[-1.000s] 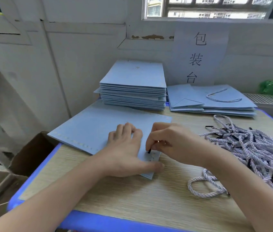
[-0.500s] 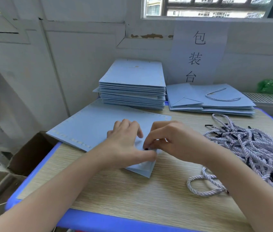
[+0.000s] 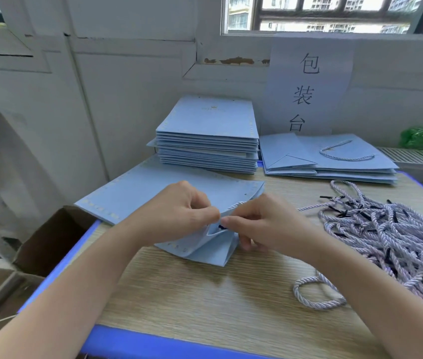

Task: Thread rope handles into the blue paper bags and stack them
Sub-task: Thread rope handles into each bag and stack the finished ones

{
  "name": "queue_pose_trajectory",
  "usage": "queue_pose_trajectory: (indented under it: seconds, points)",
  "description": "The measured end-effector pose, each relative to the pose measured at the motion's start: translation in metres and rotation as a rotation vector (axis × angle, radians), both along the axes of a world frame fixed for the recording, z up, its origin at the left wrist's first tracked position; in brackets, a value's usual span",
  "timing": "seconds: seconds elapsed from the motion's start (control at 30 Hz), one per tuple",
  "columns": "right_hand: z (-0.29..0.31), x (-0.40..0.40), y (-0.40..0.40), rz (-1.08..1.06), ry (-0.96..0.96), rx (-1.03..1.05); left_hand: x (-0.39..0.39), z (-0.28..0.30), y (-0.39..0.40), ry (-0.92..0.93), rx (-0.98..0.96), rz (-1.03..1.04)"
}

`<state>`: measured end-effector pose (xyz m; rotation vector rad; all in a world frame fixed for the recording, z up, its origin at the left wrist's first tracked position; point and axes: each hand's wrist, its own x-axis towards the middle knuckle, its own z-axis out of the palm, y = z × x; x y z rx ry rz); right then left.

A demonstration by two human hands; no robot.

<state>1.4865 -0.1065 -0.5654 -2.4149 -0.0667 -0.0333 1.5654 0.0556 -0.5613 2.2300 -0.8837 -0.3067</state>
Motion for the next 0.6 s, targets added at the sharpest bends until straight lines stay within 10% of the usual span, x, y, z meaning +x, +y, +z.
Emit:
queue_pose_trajectory:
  seconds: [0.37, 0.6]
  points:
    - [0.019, -0.002, -0.034, -0.291, -0.045, -0.019, 0.001, -0.004, 0.001, -0.037, 0.248, -0.125]
    - [0.018, -0.003, -0.044, -0.319, -0.017, -0.168, 0.008, -0.020, -0.007, -0.248, 0.019, 0.073]
